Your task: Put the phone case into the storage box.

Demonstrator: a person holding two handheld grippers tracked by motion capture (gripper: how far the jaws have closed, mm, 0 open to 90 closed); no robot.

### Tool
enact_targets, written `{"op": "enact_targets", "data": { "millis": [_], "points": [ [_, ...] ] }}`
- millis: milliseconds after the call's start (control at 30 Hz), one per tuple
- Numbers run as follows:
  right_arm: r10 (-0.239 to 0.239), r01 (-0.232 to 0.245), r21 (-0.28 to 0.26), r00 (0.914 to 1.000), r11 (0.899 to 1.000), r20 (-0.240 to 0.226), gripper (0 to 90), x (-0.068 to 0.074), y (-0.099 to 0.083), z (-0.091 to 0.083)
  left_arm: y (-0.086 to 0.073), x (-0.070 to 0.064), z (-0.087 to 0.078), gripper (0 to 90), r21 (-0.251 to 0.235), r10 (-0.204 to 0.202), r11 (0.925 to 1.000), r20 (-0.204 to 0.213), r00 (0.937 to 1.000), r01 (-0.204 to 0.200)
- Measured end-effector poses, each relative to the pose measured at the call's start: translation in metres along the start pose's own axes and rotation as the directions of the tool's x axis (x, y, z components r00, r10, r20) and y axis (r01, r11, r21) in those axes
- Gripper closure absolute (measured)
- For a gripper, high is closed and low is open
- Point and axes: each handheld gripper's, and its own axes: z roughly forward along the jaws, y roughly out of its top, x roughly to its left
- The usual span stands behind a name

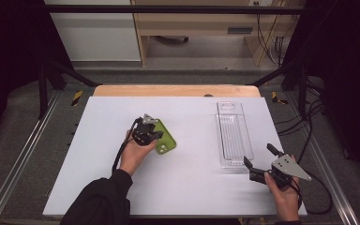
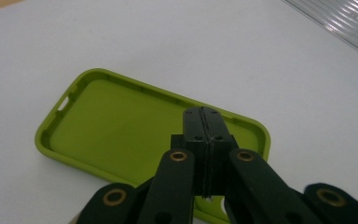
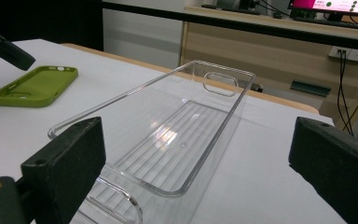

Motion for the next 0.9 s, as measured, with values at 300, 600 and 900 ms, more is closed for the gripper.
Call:
{"op": "enact_targets", "data": {
  "millis": [300, 600, 900],
  "points": [
    [-0.001, 0.001, 0.002, 1.0000, 1.000, 0.001, 4.3, 0.000, 0.000, 0.000, 0.001, -0.009, 0.005, 90.0, 0.001, 0.010, 0.9999, 0.012, 0.9999, -0.010],
    [-0.001, 0.001, 0.007, 1.0000, 1.000, -0.003, 4.3, 0.001, 0.000, 0.001, 0.000, -0.011, 0.009, 90.0, 0.019, 0.007, 0.9998, 0.019, 0.9998, -0.008],
    [-0.005, 0.005, 0.009, 1.0000, 1.000, -0.002, 4.1, 0.001, 0.000, 0.001, -0.002, -0.016, 0.014, 90.0, 0.041, 0.009, 0.9991, 0.036, 0.9993, -0.011]
  ]
}}
